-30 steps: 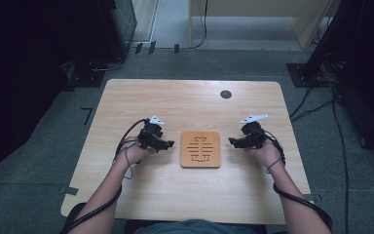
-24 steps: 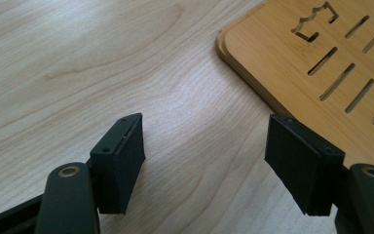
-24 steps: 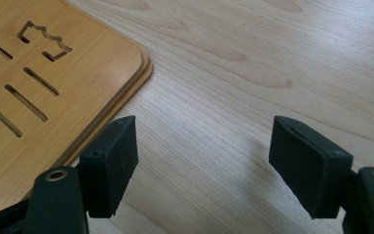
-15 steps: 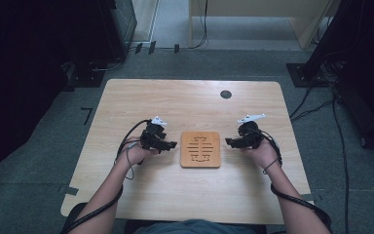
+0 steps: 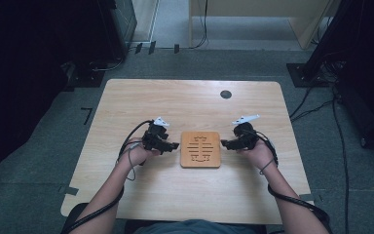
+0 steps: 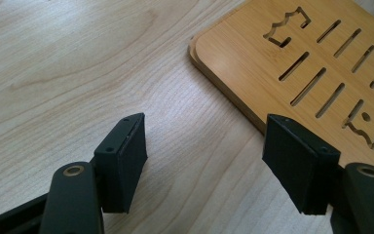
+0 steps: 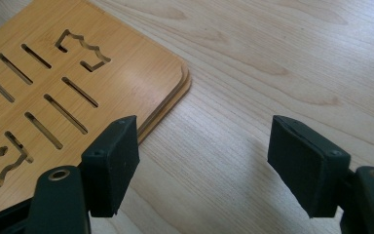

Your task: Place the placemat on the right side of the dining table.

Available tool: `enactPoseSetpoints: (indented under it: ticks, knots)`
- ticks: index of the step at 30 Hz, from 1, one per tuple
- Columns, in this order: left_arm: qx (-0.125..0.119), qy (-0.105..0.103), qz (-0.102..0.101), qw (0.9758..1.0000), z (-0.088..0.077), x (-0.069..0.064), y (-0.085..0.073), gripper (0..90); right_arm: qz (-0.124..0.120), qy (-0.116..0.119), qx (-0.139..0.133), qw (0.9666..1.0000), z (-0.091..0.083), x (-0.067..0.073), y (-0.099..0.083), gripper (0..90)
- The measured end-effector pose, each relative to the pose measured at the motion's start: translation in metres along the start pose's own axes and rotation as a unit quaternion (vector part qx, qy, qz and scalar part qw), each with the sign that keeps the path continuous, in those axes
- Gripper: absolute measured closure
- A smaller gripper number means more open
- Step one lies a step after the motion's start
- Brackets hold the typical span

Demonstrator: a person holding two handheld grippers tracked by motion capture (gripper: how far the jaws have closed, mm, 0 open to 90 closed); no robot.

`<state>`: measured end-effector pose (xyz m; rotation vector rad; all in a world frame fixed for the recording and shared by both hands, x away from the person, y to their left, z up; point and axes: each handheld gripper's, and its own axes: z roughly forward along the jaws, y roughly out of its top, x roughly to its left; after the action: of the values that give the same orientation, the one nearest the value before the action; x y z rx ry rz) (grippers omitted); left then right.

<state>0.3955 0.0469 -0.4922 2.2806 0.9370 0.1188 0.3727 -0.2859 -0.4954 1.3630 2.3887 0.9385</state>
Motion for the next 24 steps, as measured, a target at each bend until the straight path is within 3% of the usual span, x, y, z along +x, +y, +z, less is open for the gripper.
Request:
enactPoseSetpoints:
  ticks: [24]
  knots:
    - [-0.001,-0.001,-0.009,1.0000,-0.0054,-0.0022,-0.0019,31.4,-0.022,0.007,0.010,0.9997,0.0104,0.0094,0.0044,26.0]
